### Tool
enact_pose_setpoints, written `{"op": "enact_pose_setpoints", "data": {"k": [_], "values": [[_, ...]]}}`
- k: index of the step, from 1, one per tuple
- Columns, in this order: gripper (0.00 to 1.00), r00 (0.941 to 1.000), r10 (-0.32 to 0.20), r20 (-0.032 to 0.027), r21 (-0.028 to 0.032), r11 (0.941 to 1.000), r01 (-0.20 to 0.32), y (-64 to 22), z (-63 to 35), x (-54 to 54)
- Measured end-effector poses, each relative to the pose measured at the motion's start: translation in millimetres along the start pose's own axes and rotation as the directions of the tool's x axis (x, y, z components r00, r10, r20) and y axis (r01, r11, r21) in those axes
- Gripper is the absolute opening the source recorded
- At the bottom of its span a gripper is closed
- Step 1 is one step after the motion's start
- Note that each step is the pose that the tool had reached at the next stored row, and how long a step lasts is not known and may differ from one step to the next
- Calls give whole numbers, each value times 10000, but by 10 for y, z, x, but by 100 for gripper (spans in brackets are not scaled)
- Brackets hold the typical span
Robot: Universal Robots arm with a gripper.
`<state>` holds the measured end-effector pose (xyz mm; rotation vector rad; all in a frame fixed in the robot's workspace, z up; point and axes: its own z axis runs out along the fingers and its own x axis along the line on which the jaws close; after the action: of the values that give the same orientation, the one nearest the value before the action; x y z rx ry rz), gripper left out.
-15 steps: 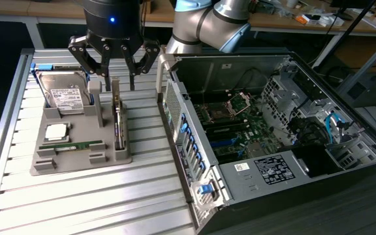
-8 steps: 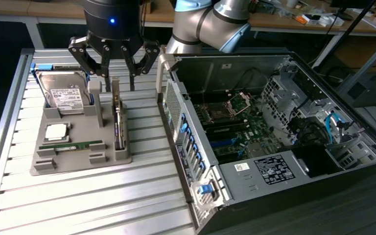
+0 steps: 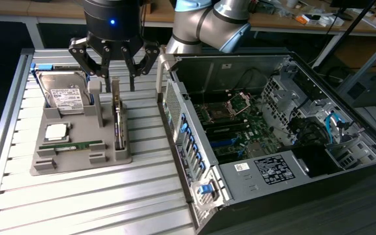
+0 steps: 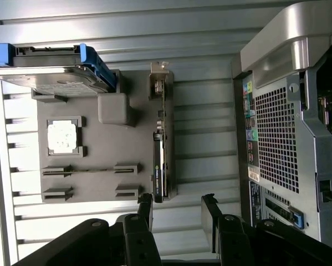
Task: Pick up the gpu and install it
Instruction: 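Pick up the gpu and move the gpu toward the slot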
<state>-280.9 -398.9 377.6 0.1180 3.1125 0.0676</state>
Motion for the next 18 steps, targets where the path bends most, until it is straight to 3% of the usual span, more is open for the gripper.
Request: {"op": "enact_pose_setpoints", "data": {"k": [18], "values": [[48,10000,0,0,0,10000,0,-2,49,2]]}}
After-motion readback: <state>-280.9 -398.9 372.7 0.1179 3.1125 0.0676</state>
